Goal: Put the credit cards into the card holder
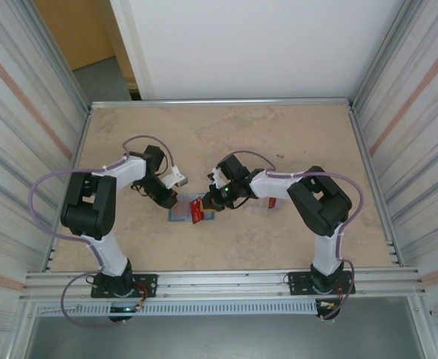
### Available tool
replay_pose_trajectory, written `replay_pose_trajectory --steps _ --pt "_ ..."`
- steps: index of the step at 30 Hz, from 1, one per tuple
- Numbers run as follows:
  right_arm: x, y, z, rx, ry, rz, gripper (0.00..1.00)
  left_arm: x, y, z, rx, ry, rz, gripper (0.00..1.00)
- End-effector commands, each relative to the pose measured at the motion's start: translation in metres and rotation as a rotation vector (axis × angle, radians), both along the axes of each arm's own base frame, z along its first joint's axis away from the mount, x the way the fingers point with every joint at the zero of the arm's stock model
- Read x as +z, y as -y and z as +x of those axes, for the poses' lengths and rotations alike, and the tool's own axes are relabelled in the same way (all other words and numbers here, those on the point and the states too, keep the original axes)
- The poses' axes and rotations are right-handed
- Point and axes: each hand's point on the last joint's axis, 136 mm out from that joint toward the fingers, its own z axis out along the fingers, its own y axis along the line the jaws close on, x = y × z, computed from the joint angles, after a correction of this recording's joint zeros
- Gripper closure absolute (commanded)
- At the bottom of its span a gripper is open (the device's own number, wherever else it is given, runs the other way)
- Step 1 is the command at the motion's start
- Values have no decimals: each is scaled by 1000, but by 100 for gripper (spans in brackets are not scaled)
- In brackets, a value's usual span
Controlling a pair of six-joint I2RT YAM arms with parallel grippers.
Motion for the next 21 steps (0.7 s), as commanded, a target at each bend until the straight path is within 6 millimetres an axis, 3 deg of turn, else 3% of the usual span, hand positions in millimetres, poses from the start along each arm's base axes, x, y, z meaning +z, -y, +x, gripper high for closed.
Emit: replay_pose_trajectory --steps 1,21 --pt "5 -9 -2 18 -9 24 100 -11 -2 -7 -19 -34 25 100" --pt "25 -6 4 4 37 42 100 -11 -3 -8 -22 -36 28 100"
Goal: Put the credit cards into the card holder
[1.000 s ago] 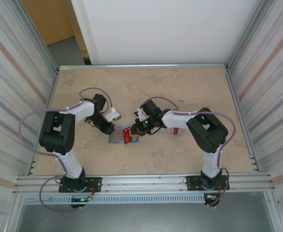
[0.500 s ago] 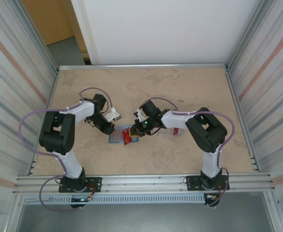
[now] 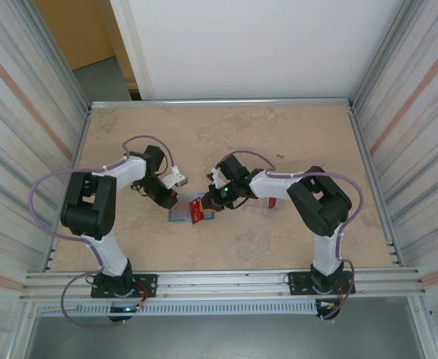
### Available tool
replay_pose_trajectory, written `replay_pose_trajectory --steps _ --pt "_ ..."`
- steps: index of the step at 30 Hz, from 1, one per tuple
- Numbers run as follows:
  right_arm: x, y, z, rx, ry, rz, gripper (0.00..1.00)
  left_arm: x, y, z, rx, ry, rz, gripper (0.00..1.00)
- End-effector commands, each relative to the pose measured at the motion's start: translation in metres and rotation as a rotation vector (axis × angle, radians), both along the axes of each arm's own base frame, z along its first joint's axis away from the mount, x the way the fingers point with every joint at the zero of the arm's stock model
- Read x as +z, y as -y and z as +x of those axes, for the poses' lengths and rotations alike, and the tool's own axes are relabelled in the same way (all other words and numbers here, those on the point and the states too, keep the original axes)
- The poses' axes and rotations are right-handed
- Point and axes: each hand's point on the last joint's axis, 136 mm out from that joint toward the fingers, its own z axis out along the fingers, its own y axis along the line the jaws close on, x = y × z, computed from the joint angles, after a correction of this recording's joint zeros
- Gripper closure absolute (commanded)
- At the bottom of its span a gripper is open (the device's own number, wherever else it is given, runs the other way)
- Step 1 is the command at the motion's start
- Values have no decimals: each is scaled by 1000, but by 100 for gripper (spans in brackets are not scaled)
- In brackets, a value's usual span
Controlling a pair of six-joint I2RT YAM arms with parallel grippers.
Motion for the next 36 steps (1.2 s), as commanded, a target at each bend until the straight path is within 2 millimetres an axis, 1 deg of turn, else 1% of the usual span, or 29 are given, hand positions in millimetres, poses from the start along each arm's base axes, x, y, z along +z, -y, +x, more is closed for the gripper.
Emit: replay_pose_trajectory --steps 1,11,18,26,36 --pt "25 -4 4 0 36 41 100 -11 -2 -8 -23 -35 26 100" --pt "27 -3 4 -2 40 45 100 -12 -3 -8 -23 -39 32 100" --pt "16 -10 1 15 15 39 100 -12 -3 -8 -23 -38 30 100" --pt "4 -9 2 9 -4 22 100 -12 -3 -8 -23 -40 28 100" --pt "12 -10 3 15 13 36 100 -13 -3 -8 -22 -44 29 100"
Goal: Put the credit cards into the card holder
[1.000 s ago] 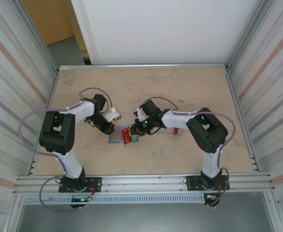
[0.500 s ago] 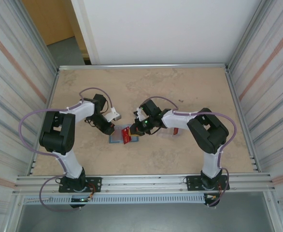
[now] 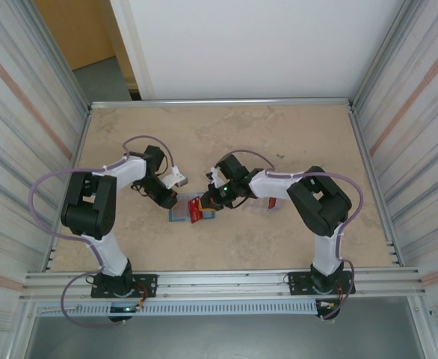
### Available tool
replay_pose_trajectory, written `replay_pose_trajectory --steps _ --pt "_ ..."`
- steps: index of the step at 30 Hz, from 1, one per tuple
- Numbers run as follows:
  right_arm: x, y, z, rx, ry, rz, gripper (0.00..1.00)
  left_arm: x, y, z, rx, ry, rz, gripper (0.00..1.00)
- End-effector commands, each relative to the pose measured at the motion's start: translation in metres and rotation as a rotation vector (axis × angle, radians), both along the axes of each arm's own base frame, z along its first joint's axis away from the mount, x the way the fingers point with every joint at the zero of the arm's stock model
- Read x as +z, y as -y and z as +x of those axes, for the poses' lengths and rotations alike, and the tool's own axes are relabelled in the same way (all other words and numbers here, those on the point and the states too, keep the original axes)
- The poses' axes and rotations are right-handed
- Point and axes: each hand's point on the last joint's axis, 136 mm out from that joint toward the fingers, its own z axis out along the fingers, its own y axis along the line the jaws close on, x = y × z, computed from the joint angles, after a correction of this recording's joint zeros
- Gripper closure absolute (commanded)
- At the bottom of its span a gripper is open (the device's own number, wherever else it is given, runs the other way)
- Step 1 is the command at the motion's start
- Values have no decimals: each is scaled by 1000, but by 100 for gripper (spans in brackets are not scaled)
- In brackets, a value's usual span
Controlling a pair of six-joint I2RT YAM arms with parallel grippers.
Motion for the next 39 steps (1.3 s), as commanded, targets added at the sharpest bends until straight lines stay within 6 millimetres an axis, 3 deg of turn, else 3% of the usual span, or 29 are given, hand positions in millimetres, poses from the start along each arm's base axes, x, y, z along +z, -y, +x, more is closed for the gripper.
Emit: replay_pose_trajectory --steps 1,12,39 --pt "8 -8 1 13 -2 25 100 -11 -3 -8 -23 -38 29 100" --pt "3 -10 4 13 -10 21 100 -10 -3 -9 -24 -33 29 100" --pt "-31 1 24 -112 -37 -35 100 -9 -3 -10 -25 -28 27 100"
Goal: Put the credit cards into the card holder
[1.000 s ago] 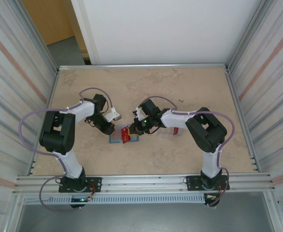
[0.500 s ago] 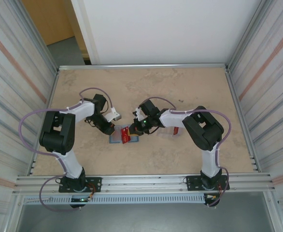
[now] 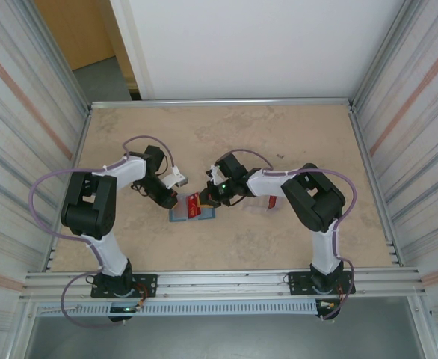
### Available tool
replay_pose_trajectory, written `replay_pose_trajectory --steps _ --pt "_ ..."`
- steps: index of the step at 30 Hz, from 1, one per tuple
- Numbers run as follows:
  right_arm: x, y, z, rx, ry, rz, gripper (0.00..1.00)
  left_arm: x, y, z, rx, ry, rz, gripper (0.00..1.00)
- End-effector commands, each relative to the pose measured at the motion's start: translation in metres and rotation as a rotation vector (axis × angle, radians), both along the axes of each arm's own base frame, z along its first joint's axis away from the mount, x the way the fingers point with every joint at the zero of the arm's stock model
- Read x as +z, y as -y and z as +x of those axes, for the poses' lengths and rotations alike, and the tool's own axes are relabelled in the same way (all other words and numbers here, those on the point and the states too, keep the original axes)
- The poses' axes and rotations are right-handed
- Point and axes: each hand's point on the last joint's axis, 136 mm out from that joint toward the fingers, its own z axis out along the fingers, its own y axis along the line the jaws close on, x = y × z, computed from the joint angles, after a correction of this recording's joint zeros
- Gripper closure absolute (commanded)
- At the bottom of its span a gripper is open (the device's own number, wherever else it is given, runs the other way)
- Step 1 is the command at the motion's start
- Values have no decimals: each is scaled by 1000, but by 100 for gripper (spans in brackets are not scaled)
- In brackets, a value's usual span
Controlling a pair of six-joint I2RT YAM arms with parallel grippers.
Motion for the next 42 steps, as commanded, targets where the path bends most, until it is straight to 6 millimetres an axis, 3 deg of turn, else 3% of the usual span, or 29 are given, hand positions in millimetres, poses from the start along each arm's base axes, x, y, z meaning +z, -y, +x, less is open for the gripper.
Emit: replay_pose_trajectory --steps 1,25,28,31,38,42 --pt "-22 8 3 -59 -34 -51 100 -9 -4 -10 -25 -27 30 100" --pt "-43 4 -12 -47 -37 -158 100 -5 -4 -9 -21 -13 28 100" --pt "-43 5 -13 -41 -29 -185 99 1 -3 -6 -14 4 25 100" --pt "-42 8 -13 -44 -25 -207 87 10 -2 -2 -1 15 21 100" --pt "-40 5 -12 -39 -22 -214 87 46 -3 3 40 85 5 95" --pt "-37 2 -10 -39 -14 -212 88 37 -19 3 77 104 50 94"
